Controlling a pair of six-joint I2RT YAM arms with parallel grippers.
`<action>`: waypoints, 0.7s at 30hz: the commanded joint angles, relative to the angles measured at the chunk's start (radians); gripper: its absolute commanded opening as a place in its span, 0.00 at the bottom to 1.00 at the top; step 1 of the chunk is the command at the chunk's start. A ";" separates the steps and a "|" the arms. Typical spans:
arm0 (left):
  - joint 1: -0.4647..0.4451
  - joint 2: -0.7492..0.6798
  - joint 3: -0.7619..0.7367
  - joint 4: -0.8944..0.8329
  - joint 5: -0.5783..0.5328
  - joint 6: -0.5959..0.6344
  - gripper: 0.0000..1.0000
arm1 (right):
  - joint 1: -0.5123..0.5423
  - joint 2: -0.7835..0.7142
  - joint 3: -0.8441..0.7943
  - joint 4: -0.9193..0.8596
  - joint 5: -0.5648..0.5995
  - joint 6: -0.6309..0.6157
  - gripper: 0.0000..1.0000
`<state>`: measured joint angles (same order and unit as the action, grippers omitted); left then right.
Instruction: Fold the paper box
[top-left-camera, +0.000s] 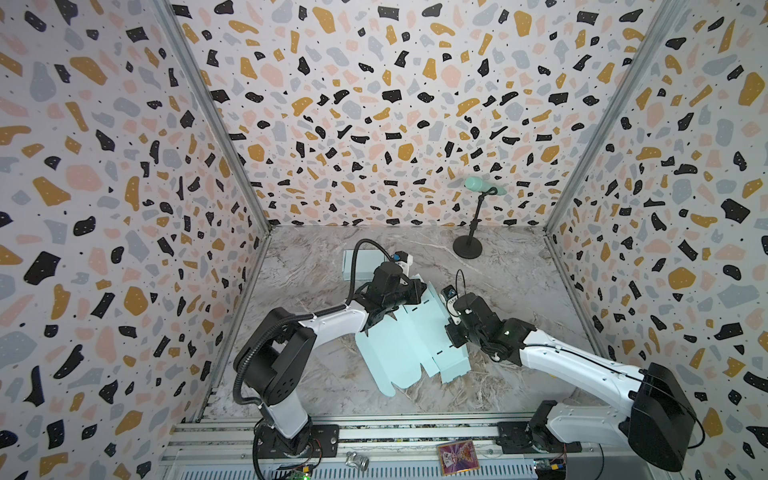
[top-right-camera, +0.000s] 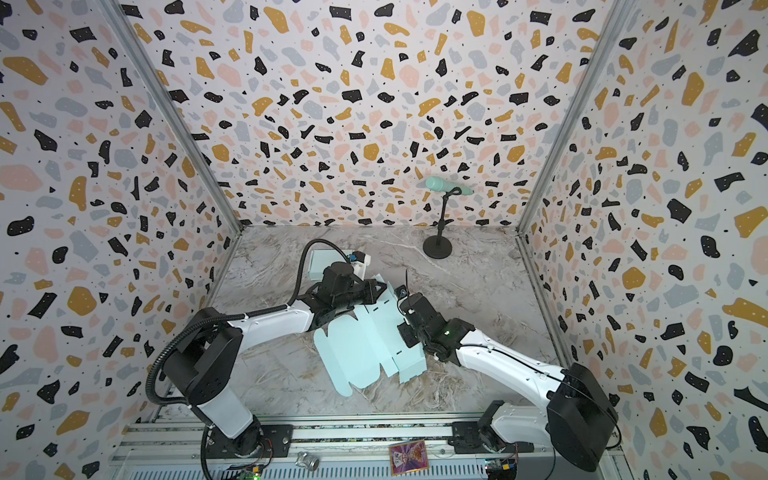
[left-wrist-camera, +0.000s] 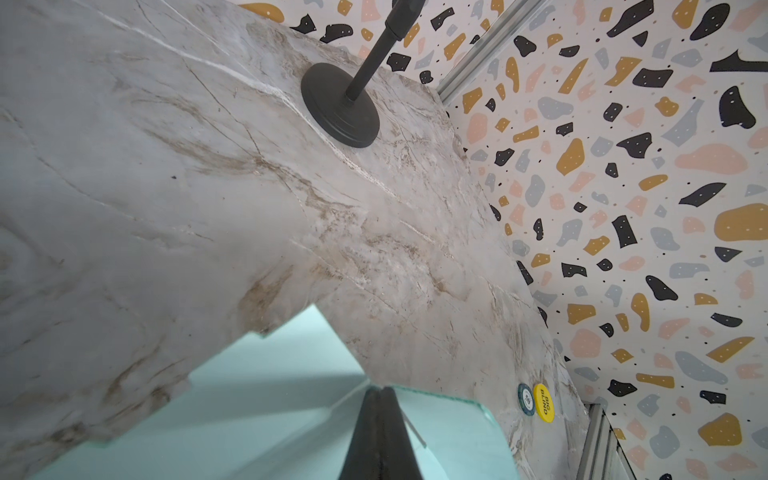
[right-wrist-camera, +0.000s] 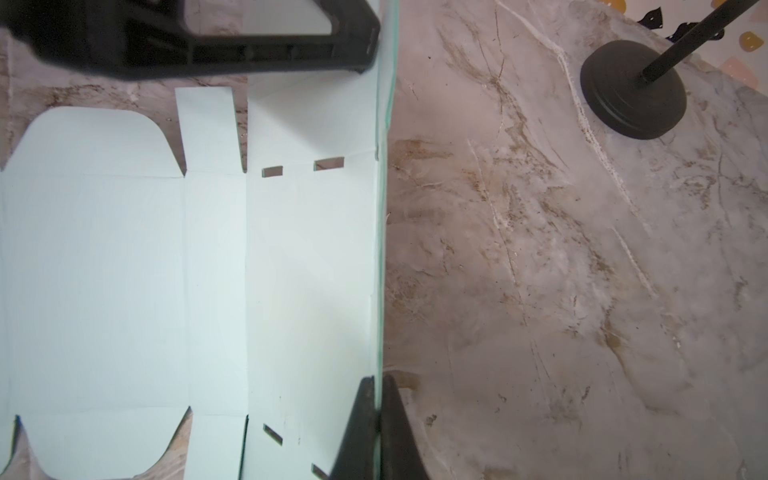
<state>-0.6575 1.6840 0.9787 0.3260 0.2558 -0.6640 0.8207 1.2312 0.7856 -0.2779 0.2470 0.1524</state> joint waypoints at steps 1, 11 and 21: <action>0.001 -0.060 -0.005 -0.024 -0.010 0.047 0.00 | 0.007 0.001 0.024 -0.005 0.039 -0.040 0.00; 0.075 -0.023 0.125 -0.117 0.079 0.088 0.00 | 0.062 0.002 0.036 -0.008 0.092 -0.093 0.00; 0.056 -0.013 0.162 -0.204 0.101 0.148 0.00 | 0.107 0.030 0.057 0.003 0.154 -0.133 0.00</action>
<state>-0.5964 1.6836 1.1454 0.1448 0.3370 -0.5465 0.9173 1.2598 0.7948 -0.2768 0.3626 0.0429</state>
